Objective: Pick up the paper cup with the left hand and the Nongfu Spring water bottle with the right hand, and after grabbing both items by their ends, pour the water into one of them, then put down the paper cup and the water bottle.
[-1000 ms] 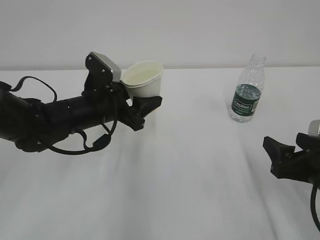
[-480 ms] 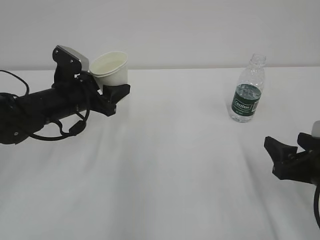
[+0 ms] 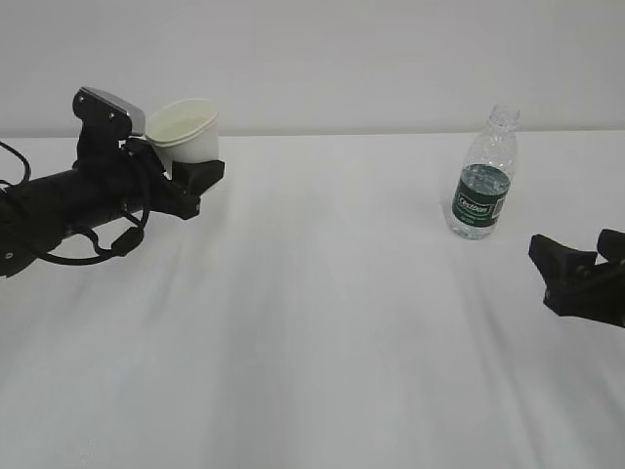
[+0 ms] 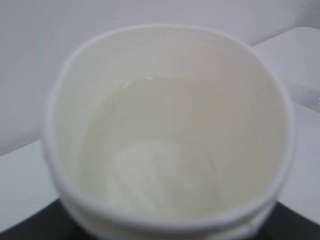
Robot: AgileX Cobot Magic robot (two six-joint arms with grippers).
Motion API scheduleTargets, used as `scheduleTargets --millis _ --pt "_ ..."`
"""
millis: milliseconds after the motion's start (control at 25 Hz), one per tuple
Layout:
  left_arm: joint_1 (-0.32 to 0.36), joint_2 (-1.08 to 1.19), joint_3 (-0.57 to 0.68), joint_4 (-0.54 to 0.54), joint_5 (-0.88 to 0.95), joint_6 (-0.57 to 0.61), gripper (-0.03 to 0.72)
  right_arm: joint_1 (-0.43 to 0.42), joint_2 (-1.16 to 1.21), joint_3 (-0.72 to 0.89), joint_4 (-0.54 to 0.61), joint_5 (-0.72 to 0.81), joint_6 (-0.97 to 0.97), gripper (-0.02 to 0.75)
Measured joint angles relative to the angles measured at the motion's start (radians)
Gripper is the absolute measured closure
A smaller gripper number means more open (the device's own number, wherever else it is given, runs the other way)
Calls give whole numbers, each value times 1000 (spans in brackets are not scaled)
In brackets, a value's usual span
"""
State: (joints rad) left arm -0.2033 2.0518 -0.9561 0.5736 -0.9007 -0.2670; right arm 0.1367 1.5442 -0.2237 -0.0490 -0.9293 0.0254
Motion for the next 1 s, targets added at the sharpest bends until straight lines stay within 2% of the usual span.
scheduleTargets --millis 440,680,1000 --pt "65 0 0 -18 15 0 268 0 -203 -133 0 338 -46 150" --pt "111 28 0 -23 20 0 268 0 -301 -146 0 432 -50 150" --pt "142 82 0 -31 25 0 268 0 -340 -150 -2 469 -50 150"
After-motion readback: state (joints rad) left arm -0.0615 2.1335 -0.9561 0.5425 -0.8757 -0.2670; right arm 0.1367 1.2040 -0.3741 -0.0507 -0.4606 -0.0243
